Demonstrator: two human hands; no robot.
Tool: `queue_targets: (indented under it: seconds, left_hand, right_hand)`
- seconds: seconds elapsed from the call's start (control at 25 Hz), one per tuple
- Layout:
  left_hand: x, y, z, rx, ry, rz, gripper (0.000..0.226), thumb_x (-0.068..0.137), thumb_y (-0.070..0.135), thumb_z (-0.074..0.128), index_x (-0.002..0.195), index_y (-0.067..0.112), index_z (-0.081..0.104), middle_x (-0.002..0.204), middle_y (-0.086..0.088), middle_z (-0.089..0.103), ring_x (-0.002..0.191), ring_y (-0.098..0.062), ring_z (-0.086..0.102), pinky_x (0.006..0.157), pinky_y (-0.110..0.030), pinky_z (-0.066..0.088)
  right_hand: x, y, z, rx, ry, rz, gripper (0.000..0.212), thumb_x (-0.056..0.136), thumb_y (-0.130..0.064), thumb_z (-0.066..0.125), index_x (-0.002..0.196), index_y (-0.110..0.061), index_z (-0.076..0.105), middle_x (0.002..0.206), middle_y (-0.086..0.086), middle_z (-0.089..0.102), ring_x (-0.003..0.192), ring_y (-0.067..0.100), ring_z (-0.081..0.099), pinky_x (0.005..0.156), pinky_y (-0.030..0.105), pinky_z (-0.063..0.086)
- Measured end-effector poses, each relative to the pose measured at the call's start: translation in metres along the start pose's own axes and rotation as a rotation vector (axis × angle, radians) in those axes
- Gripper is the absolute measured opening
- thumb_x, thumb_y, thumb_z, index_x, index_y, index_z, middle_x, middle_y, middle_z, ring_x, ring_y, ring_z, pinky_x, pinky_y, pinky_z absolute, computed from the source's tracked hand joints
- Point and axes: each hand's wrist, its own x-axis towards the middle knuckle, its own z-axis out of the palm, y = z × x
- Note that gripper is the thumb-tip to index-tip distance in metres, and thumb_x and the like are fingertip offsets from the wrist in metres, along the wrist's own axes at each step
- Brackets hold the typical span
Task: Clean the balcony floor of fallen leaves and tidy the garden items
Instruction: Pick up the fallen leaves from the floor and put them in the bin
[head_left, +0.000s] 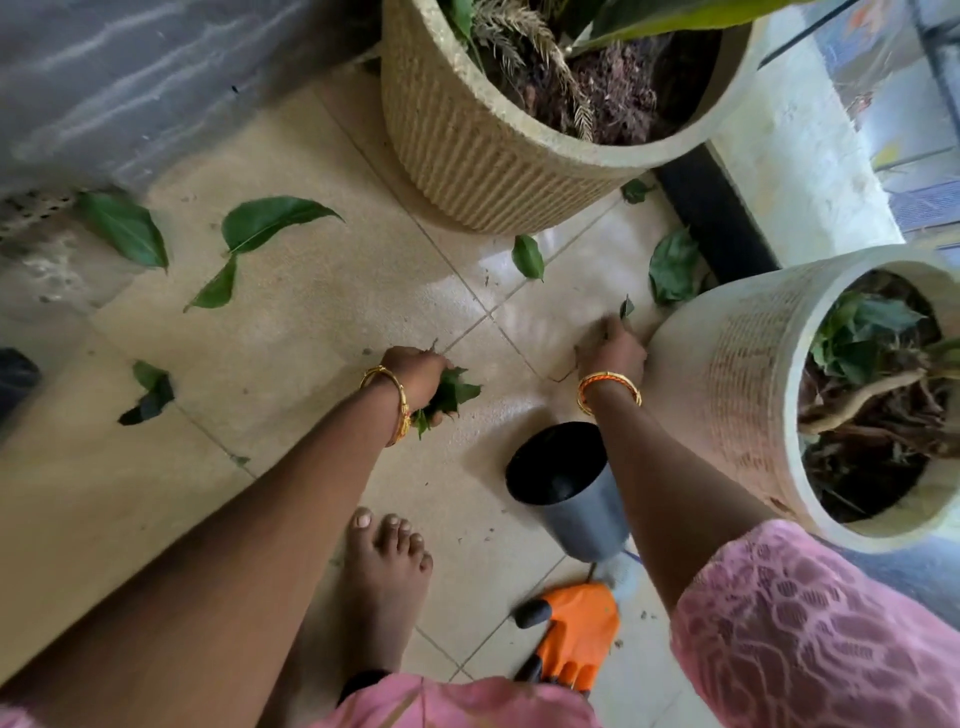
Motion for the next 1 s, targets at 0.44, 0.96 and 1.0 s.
queue_targets:
  seconds: [0.44,0.96,1.0]
  left_hand:
    - [-0.044,0.022,0.042,0.04,0.027,0.184,0.027,0.09,0.04,0.06,0.083,0.014,0.06,0.069,-0.001,0.055,0.064,-0.018,0.052,0.049,-0.022,0.04]
    - [0.016,0.021,0.011,0.086,-0.011,0.113,0.01,0.094,0.007,0.05,0.089,0.004,0.058,0.081,-0.016,0.057,0.058,-0.025,0.054,0.032,-0.018,0.038]
    - [0.019,0.021,0.013,0.08,-0.024,0.109,0.012,0.094,0.006,0.05,0.085,0.005,0.057,0.081,-0.017,0.057,0.056,-0.025,0.054,0.032,-0.018,0.038]
  right_hand:
    - [-0.088,-0.062,-0.037,0.982,-0.268,0.229,0.028,0.083,0.003,0.064,0.096,-0.019,0.053,0.079,0.01,0.068,0.072,0.019,0.067,0.07,0.038,0.059]
    - [0.061,-0.047,-0.056,0.131,-0.159,0.21,0.057,0.088,-0.011,0.054,0.139,-0.03,0.038,0.156,0.016,-0.004,0.142,0.039,0.014,0.112,0.049,0.029]
    - [0.068,-0.048,-0.058,0.126,-0.171,0.243,0.059,0.089,-0.012,0.053,0.141,-0.032,0.035,0.156,0.017,-0.008,0.143,0.04,0.008,0.114,0.051,0.025]
